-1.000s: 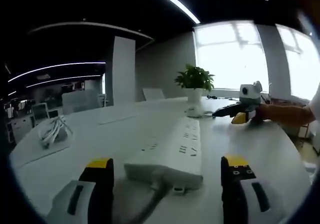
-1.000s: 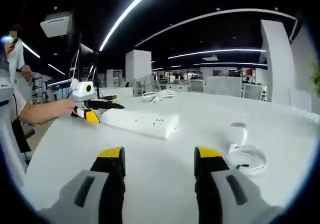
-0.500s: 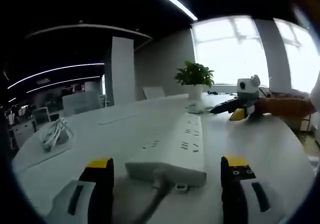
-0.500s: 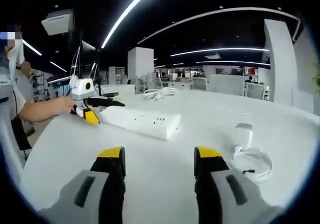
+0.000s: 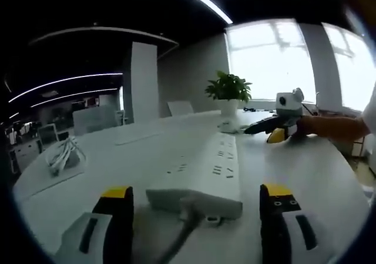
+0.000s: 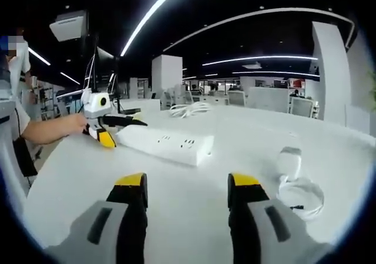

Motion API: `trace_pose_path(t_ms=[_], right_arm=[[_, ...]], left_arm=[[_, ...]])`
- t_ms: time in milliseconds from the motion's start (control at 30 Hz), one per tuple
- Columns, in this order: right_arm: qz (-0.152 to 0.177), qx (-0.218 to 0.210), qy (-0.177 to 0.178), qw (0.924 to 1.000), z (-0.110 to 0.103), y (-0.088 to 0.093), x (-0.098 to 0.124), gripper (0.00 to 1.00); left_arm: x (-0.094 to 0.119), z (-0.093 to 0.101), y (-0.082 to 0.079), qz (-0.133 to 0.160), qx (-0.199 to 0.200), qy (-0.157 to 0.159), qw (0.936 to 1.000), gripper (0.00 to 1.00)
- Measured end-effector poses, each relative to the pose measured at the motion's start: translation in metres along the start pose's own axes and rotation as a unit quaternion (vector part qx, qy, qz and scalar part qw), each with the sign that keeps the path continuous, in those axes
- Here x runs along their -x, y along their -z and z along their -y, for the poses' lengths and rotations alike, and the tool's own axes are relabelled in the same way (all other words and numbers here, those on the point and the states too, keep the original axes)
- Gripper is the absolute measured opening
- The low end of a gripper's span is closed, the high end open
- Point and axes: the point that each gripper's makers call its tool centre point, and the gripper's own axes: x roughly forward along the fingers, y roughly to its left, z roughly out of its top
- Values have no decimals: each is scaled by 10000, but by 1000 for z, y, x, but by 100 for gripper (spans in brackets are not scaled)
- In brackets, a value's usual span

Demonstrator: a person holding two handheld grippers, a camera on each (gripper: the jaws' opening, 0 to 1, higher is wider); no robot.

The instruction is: Straighten the power strip on the desk, plug the charger into it

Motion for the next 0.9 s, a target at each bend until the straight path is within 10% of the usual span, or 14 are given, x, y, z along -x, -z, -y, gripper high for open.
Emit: trace_pose_path(t_ms=[900], right_arm=[[-12,-84,7,10000,5,-2,-12,53]], left_arm=[[0,-1,-3,46,81,-39,9999,89]])
